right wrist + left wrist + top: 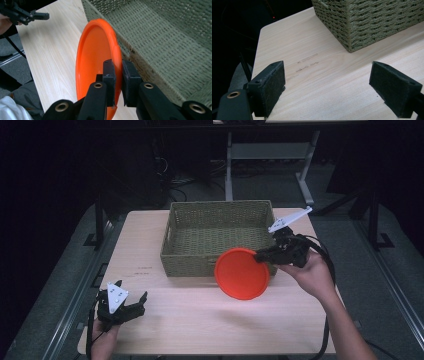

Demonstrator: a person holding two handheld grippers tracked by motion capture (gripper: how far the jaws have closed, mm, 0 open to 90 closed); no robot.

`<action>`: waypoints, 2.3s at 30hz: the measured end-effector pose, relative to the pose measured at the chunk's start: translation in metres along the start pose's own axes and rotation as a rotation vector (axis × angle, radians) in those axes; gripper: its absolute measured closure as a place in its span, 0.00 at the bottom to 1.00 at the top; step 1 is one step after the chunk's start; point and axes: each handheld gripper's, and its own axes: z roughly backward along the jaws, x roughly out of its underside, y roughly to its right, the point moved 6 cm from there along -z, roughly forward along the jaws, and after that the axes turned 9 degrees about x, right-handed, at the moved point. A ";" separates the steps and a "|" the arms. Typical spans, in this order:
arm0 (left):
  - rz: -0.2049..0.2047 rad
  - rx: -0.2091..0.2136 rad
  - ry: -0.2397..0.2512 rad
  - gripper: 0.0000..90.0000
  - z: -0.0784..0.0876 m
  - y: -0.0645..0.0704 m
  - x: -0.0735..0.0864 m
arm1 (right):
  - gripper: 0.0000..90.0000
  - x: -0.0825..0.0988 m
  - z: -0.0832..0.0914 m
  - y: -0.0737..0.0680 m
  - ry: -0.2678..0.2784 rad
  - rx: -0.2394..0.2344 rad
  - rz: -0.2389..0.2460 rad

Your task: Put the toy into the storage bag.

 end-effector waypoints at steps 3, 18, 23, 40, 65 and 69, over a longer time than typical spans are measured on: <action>0.004 -0.001 0.004 0.14 0.000 0.000 0.000 | 0.92 -0.007 0.004 0.002 0.009 0.007 0.004; 0.004 -0.002 0.003 0.14 0.001 -0.001 0.000 | 0.92 -0.030 0.011 0.012 0.015 0.034 0.003; 0.009 -0.003 0.002 0.14 0.001 -0.002 0.001 | 0.92 -0.039 0.013 0.019 0.015 0.049 -0.004; 0.009 -0.002 0.002 0.14 0.001 -0.003 0.001 | 0.92 -0.072 0.016 0.034 0.014 0.080 -0.010; 0.001 0.005 0.000 0.14 0.000 -0.001 0.001 | 0.91 -0.093 -0.004 0.072 0.001 0.102 -0.104; 0.005 0.004 0.000 0.14 0.000 -0.002 0.000 | 0.91 -0.094 -0.006 0.075 0.004 0.110 -0.117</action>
